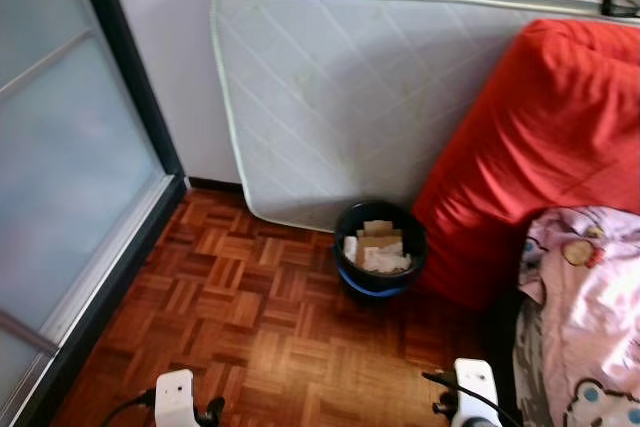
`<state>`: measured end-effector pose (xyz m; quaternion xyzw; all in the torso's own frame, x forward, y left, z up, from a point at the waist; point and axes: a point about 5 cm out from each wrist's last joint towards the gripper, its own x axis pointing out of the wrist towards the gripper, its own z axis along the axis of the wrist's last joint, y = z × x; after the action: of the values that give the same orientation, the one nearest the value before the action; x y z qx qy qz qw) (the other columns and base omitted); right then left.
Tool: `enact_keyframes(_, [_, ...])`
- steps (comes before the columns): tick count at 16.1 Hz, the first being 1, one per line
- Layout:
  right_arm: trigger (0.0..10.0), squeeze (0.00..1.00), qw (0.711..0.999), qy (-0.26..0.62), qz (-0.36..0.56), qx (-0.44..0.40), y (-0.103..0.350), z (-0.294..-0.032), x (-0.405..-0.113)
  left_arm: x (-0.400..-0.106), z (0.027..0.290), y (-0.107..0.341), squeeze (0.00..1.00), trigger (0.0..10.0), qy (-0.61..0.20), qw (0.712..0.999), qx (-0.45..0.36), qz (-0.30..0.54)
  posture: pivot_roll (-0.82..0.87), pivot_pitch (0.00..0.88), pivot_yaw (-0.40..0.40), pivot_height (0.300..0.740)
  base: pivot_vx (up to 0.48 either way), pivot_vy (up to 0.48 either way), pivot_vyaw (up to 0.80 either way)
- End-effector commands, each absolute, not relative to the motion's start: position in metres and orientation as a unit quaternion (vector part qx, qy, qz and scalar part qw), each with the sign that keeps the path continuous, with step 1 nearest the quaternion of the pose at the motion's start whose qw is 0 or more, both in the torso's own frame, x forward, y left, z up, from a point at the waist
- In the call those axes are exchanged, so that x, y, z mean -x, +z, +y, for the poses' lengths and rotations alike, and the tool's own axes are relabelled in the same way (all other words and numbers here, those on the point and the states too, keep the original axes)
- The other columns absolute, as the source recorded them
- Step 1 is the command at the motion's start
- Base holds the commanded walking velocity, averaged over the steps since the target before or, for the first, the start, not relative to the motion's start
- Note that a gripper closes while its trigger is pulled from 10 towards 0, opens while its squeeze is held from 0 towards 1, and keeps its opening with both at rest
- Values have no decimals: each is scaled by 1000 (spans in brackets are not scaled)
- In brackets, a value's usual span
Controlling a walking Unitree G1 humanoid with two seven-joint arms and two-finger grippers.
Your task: Clean up the room
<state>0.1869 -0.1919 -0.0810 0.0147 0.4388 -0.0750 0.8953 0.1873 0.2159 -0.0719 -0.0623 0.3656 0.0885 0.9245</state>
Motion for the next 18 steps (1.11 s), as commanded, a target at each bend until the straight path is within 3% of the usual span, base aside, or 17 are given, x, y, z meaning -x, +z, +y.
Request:
enact_keyframes(1, [10000,0,892,-93,441,-29,-83,-197,-182,-183,216,-75,0,10000,88,920,56,378,66,110,-40,740,0,0,0])
enact_keyframes(7, [10000,0,885,-134,440,-64,-83,-203,-180,-184,216,-74,0,10000,89,920,52,377,78,125,-29,740,0,0,0])
enact_keyframes(11, [10000,0,885,-135,439,-71,-83,-199,-183,-184,219,-73,0,10000,88,921,47,377,74,126,-19,740,0,0,-800])
enact_keyframes(18, [10000,0,890,-130,432,-66,-82,-196,-183,-186,219,-73,0,10000,88,922,46,375,64,133,-24,740,0,0,0])
